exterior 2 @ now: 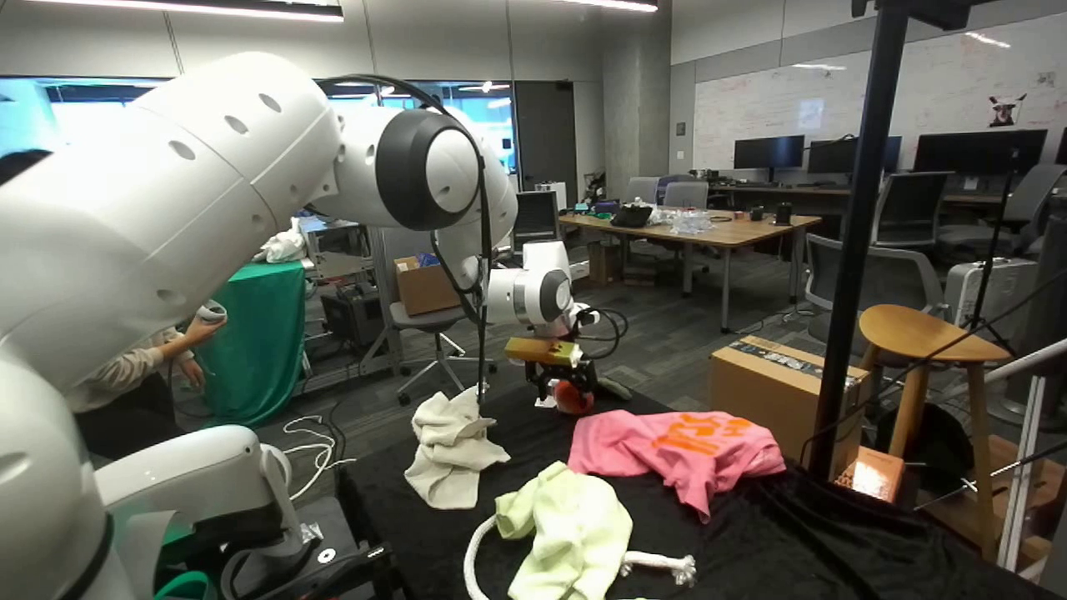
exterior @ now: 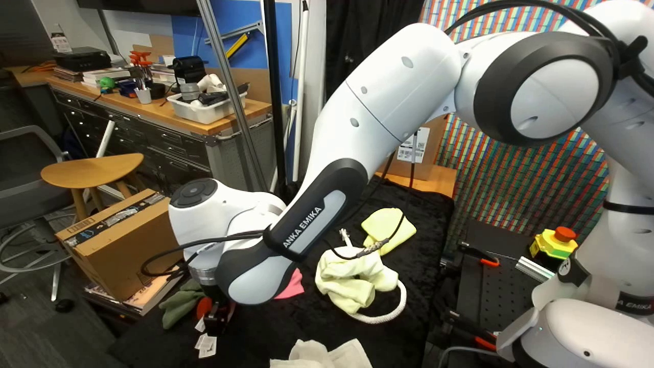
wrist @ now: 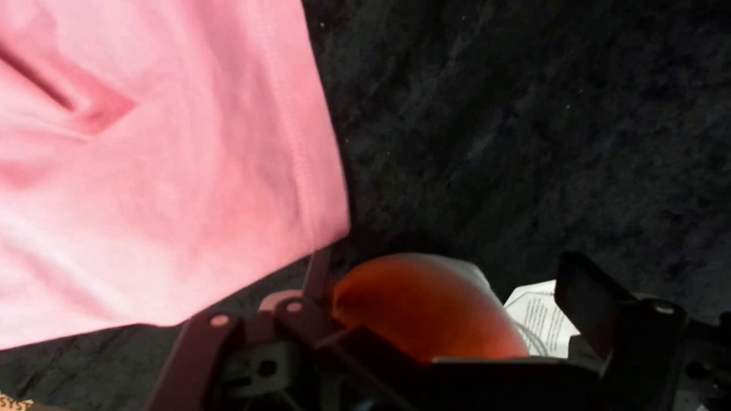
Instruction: Group up the objects on the table
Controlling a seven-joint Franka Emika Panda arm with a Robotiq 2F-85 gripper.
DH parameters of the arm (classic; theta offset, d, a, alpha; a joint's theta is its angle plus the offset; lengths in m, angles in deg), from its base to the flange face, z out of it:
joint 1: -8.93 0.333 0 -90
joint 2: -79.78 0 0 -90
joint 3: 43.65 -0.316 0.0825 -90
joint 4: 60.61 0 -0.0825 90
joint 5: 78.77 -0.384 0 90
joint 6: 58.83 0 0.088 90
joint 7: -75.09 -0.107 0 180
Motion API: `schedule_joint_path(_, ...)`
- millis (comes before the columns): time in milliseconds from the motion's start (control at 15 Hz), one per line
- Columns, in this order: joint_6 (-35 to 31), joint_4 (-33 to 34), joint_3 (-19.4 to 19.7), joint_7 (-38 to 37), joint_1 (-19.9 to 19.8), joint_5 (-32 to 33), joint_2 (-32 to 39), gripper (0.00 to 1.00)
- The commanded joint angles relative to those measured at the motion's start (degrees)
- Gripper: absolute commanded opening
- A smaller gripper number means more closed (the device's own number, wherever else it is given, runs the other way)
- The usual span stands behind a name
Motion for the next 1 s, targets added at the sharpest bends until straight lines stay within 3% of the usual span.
schedule_joint_path(0, -1.57, -3.20, -0.99, 3.59, -0.82, -1.23, -1.53, 1.00)
schedule_joint_path(933, -0.92, 2.51, -1.12, 3.83, -1.56, -4.30, -0.18, 1.00)
